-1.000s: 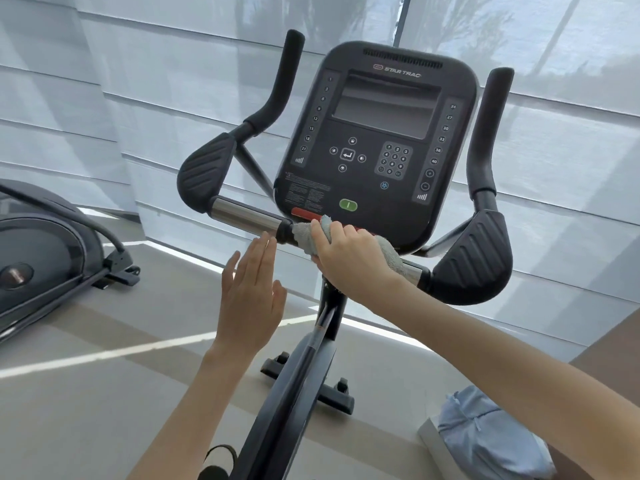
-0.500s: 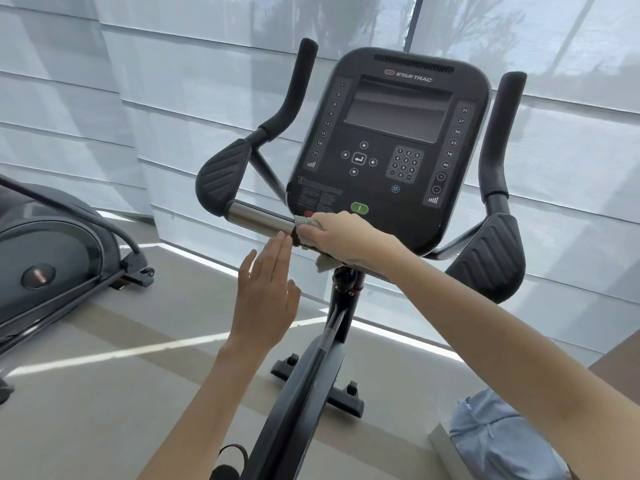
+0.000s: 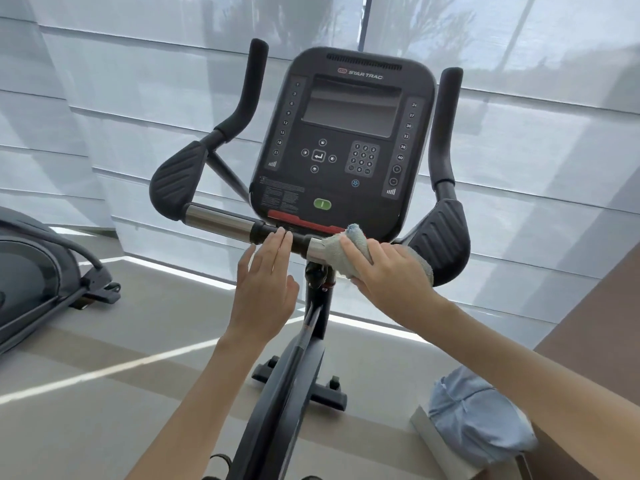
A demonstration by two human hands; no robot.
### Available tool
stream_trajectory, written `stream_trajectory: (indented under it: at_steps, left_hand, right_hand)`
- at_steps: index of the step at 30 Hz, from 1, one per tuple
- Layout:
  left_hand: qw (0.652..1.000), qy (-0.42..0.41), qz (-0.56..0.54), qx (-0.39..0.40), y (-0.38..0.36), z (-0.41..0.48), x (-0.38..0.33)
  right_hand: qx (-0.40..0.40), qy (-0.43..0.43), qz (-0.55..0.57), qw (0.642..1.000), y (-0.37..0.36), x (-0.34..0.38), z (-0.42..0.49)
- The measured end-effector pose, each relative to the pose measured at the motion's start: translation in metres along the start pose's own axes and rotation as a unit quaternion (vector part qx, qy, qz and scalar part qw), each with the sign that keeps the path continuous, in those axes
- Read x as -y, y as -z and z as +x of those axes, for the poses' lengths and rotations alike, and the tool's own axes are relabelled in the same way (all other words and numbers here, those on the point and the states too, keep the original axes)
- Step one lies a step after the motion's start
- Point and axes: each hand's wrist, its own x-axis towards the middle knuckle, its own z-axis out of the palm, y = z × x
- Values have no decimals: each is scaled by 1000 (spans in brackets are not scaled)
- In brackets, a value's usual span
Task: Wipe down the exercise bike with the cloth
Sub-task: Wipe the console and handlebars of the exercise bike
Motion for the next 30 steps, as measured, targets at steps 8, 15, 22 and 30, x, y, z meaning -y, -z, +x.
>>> stream_trajectory:
  at_steps: [8,15,22,30]
  left_hand:
    - [1000,6,19,12,-10,3,-8]
    - [999,8,37,7,-12,-6,3]
    - [997,64,34,-25,4,-26,39]
    - [995,86,38,-29,13,-35,56]
  right_hand:
    - [21,8,-105,994,-1,-13,-25]
    - [27,-9,-73,997,-7,22,23]
    - [79,1,-36,996,-20,56,77]
    - [117,-11,60,991,-26,79,121]
